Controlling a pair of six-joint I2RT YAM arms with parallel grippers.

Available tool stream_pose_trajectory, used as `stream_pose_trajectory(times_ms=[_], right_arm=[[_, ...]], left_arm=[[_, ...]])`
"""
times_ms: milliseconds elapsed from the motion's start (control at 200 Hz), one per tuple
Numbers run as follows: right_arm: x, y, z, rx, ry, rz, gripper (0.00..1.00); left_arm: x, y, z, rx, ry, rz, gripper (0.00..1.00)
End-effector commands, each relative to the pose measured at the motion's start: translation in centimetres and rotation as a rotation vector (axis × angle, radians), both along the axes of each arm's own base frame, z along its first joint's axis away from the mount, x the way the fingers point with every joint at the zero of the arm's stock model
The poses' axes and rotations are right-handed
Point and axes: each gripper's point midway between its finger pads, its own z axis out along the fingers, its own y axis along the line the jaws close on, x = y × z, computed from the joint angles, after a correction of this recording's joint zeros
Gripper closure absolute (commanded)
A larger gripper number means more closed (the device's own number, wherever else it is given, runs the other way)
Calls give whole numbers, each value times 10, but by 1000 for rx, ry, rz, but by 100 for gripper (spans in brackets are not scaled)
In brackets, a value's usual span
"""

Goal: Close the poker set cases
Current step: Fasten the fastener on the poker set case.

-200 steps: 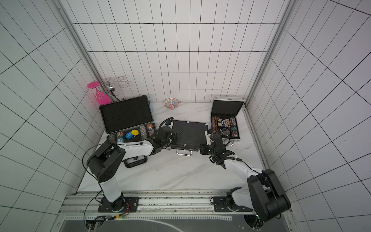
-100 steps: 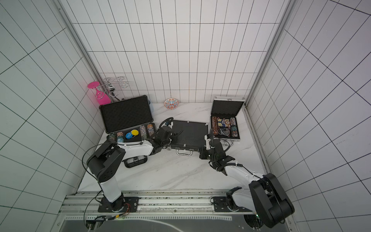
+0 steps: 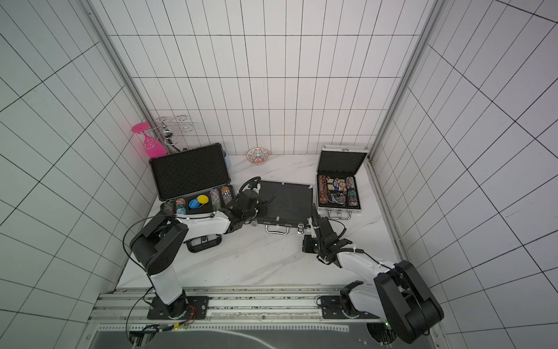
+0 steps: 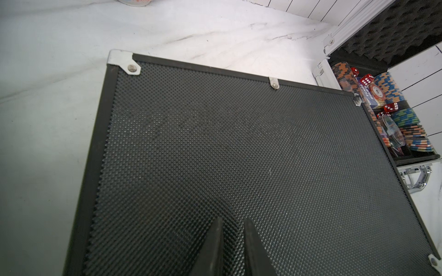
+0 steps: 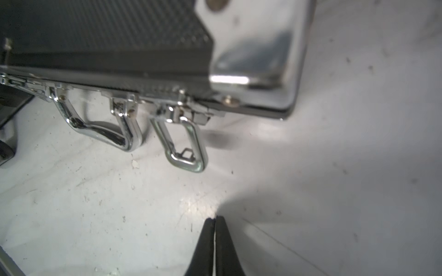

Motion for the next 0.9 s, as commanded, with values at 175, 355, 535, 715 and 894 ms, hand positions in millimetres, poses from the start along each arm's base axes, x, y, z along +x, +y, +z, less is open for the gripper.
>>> stream_pose_trajectory(times_ms=[175,355,535,715,894], right_arm=[[22,6,35,-16,-48,-4,93],[40,22,73,98,-162,-6,97],[43,25,68,96,-140,1,97],[53,22,50,58,-122,-13,98],[63,11,39,32,-162,-59,98]], left_arm=[[-88,46,-108,256,420,-53,81],[-90,46,-110,257,423,-56,82],[-88,46,-107,254,418,-51,82],[-88,45,-103,248,412,-51,82],[-89,46,-102,249,409,-53,82]])
